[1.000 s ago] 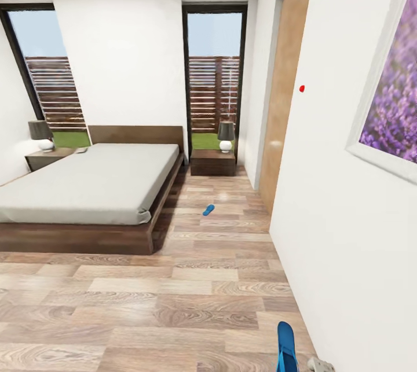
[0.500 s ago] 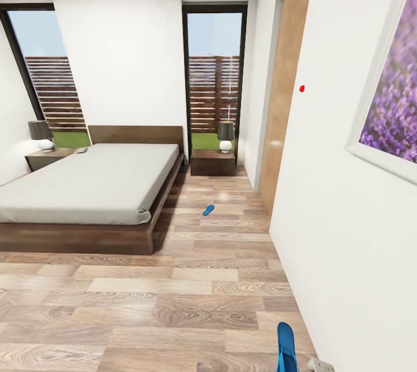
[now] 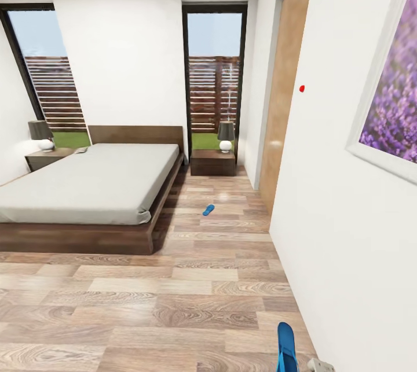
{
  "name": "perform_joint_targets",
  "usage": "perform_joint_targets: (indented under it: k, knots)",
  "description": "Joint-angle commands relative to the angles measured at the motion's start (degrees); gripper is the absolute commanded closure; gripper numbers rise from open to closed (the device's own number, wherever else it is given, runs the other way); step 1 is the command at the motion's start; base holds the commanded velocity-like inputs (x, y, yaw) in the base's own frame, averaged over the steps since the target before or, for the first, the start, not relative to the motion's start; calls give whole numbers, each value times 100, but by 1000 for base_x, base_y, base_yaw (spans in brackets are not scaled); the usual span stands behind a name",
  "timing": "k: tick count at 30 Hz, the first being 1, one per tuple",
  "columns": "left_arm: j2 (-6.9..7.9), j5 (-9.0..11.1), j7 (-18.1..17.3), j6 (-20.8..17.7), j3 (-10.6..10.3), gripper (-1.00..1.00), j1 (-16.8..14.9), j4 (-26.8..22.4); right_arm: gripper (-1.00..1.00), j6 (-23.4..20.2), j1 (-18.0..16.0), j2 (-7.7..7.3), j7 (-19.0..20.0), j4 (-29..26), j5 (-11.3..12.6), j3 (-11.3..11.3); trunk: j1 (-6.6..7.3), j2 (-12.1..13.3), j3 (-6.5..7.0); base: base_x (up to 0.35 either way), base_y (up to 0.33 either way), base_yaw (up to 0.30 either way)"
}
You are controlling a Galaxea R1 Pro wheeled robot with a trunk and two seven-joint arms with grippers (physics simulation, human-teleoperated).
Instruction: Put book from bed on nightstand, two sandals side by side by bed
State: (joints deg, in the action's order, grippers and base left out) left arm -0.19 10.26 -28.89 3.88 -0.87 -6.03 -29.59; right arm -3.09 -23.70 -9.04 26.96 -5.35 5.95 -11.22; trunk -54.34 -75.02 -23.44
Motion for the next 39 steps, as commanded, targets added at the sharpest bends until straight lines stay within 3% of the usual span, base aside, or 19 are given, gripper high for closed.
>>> perform_joint_targets:
  k: [1,21,39]
  knots:
    - [1,28,-11,16,-9,-100,-4,6,100,-34,-3,-1,18,-1,60,-3,0,-3,-6,0,0,0]
    - [1,28,-11,16,-9,-100,-4,6,100,-34,-3,-2,19,-1,64,-3,0,-3,-91,0,0,-12]
    - [1,28,-11,16,-8,-100,-4,6,100,-34,-3,-4,19,-5,64,-3,0,-3,-210,0,0,-191]
